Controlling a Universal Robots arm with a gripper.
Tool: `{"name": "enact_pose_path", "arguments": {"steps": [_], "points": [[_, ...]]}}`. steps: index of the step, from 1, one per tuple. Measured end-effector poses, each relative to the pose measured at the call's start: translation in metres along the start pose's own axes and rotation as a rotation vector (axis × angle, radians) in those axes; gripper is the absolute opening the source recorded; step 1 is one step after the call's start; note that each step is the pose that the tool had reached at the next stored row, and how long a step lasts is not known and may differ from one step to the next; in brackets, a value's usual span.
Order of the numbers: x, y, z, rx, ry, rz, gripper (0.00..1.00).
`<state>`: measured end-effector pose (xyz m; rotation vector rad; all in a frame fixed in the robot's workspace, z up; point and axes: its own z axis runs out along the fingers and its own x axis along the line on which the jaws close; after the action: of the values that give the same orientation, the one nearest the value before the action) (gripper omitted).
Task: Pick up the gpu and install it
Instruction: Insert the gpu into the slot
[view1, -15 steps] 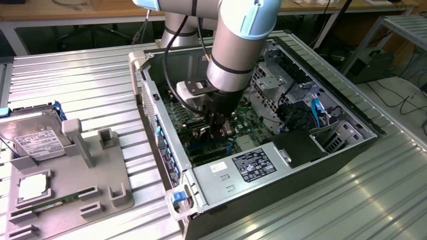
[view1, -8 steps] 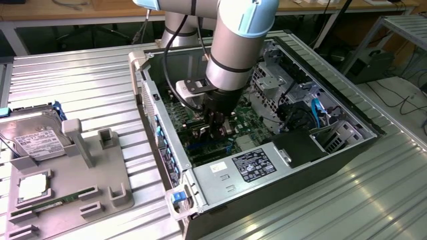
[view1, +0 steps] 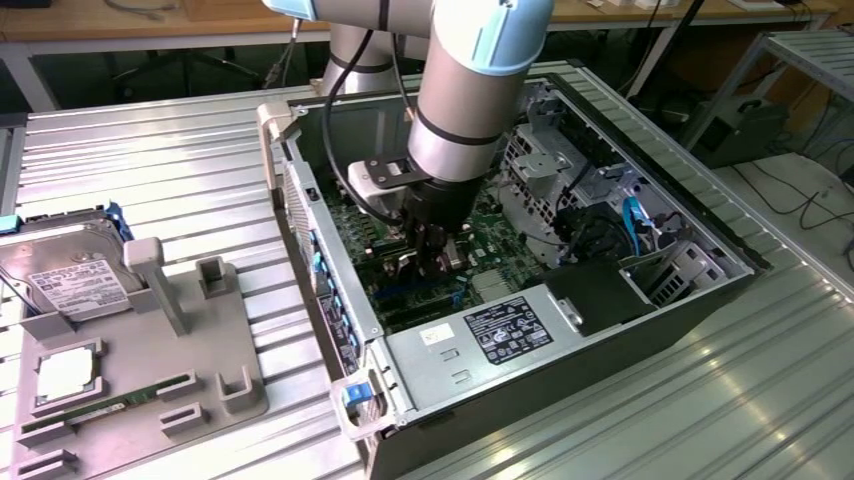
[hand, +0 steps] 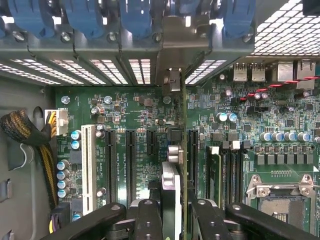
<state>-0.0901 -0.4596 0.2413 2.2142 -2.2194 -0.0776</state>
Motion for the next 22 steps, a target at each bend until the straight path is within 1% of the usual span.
{"name": "enact_pose_path", "arguments": {"steps": [20,22], "points": [[-0.0001,0.0011,-0.0001,-0.0003,0.0008,0.001,0.29],[-0.0002,0.0014,-0.0018,0.0002,0.0006,0.0,0.29]]}}
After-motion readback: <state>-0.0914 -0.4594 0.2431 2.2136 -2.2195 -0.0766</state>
